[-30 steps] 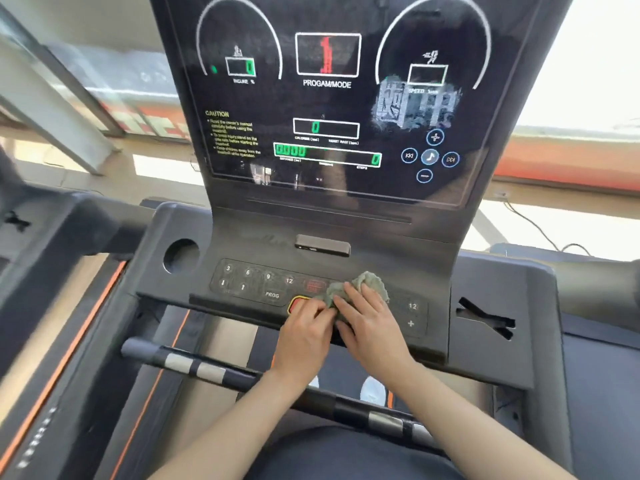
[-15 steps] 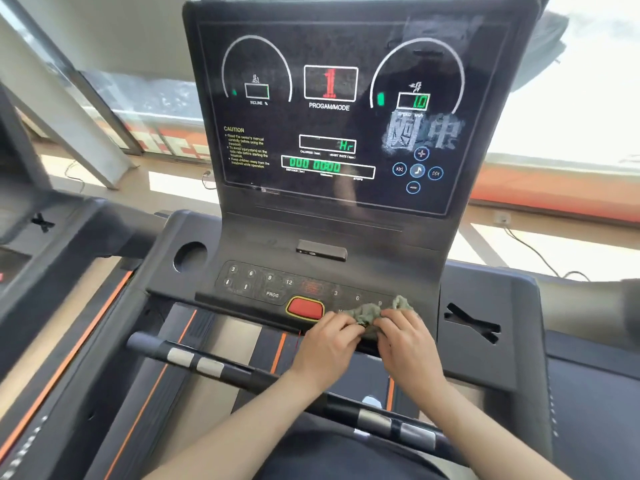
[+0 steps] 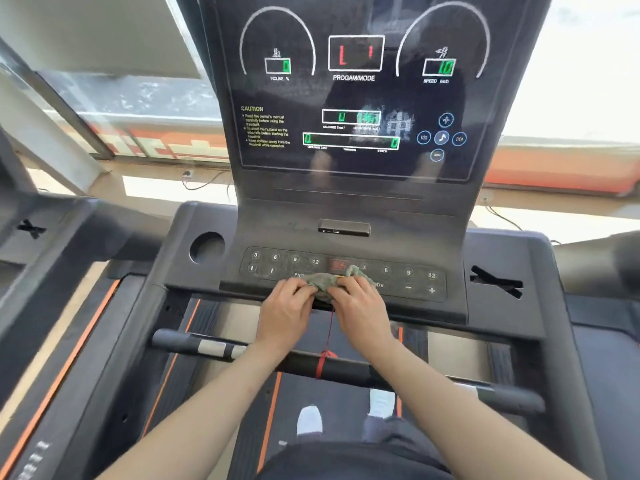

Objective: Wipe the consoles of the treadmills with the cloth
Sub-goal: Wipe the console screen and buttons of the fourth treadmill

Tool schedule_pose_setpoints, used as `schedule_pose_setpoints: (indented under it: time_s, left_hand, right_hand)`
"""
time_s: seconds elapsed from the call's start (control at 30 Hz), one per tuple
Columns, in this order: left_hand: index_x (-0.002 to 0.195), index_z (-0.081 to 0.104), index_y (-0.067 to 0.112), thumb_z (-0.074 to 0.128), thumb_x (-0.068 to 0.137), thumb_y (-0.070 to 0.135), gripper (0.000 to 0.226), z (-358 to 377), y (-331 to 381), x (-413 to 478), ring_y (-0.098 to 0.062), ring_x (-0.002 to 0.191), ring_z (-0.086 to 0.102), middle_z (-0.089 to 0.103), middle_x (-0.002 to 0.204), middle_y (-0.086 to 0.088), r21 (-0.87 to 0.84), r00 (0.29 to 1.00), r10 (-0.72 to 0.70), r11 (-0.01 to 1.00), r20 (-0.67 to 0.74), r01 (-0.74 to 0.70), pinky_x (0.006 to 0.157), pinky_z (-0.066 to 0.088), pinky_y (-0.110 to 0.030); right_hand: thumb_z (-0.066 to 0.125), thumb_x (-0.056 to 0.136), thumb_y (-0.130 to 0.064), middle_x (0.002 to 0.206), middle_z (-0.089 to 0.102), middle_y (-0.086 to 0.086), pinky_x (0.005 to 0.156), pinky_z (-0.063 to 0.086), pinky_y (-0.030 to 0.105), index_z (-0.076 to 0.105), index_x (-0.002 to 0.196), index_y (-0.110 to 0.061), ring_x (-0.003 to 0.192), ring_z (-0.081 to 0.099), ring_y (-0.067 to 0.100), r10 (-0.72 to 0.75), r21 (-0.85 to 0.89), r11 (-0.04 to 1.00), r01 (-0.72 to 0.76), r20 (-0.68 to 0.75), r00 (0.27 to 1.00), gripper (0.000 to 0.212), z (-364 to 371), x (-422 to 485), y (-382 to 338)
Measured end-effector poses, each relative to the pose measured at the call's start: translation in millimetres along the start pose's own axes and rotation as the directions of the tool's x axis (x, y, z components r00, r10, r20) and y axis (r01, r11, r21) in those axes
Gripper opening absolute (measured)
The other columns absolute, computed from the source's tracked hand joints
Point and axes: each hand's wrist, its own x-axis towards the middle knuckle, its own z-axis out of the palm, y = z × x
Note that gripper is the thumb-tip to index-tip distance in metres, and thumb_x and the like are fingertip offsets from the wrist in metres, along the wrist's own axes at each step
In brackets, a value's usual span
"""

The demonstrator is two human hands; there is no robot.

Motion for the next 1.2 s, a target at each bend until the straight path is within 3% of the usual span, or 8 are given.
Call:
schedule_pose_setpoints:
  time_s: [0.13,0.43,0.57,0.73,0.87,1.0,1.2]
  left_hand:
    - [0.099,0.075,0.014,0.070,0.091,0.014,0.010,2,-14,5,-0.021,0.086,0.056,0.066,0.096,0.002,-0.033,0.996,0.083,0.996,0.036,-0.082,0.076,0.051,-0.031]
    - [0.101,0.076,0.010,0.079,0.081,0.008,0.021,18,16,5,-0.025,0.092,0.059,0.068,0.105,-0.003,-0.187,0.955,0.282,0.947,0.095,-0.261,0.082,0.049,-0.029]
    - [0.100,0.075,0.012,0.076,0.086,0.012,0.014,18,9,3,-0.024,0.090,0.059,0.069,0.101,-0.001,-0.146,0.975,0.219,0.967,0.046,-0.211,0.082,0.051,-0.030]
    - [0.102,0.073,0.011,0.067,0.094,0.014,0.011,6,-19,2,-0.025,0.087,0.059,0.070,0.099,0.000,-0.022,0.998,0.068,0.997,-0.009,-0.068,0.080,0.050,-0.034]
    - [0.103,0.073,0.008,0.061,0.095,0.015,0.016,-4,-26,1,-0.026,0.089,0.058,0.070,0.100,-0.003,0.036,1.000,-0.004,0.999,-0.021,0.005,0.083,0.049,-0.033]
    - [0.113,0.073,0.005,0.060,0.094,0.010,0.023,7,-5,-2,-0.028,0.098,0.059,0.070,0.111,-0.007,0.033,0.999,0.033,0.999,0.016,-0.034,0.090,0.051,-0.036]
    - [0.114,0.072,0.005,0.065,0.090,0.002,0.025,32,49,2,-0.033,0.101,0.059,0.069,0.118,-0.010,-0.003,0.989,0.130,0.992,0.076,-0.130,0.092,0.052,-0.043]
  right_hand:
    - [0.079,0.075,-0.003,0.092,0.065,0.003,0.074,0.054,0.039,0.075,0.091,-0.014,0.082,0.059,0.027,0.047,-0.012,0.999,-0.047,-0.042,0.998,0.020,6,0,4]
    - [0.071,0.080,-0.002,0.084,0.065,0.005,0.068,0.053,0.041,0.075,0.085,-0.010,0.078,0.055,0.031,0.301,-0.084,0.945,-0.316,-0.154,0.941,0.011,-10,-31,22]
    - [0.069,0.081,0.000,0.085,0.065,0.007,0.071,0.053,0.044,0.073,0.091,-0.009,0.078,0.055,0.032,0.238,-0.075,0.965,-0.251,-0.147,0.960,0.014,-3,-25,9]
    - [0.067,0.084,-0.010,0.103,0.064,0.005,0.080,0.048,0.041,0.066,0.123,-0.019,0.092,0.055,0.029,0.069,-0.088,0.994,-0.072,-0.035,0.997,0.040,13,-3,-21]
    - [0.069,0.082,-0.006,0.105,0.063,0.007,0.083,0.048,0.040,0.068,0.119,-0.016,0.094,0.056,0.030,-0.032,-0.059,0.998,0.031,-0.017,0.999,0.038,19,6,-29]
    - [0.072,0.081,-0.004,0.108,0.065,0.007,0.084,0.052,0.042,0.069,0.116,-0.011,0.095,0.059,0.030,-0.031,-0.066,0.997,0.029,-0.031,0.999,0.036,11,-8,0]
    - [0.066,0.085,-0.004,0.104,0.063,0.006,0.082,0.050,0.038,0.069,0.109,-0.011,0.095,0.058,0.030,0.082,-0.151,0.984,-0.093,-0.080,0.993,0.025,-16,-38,48]
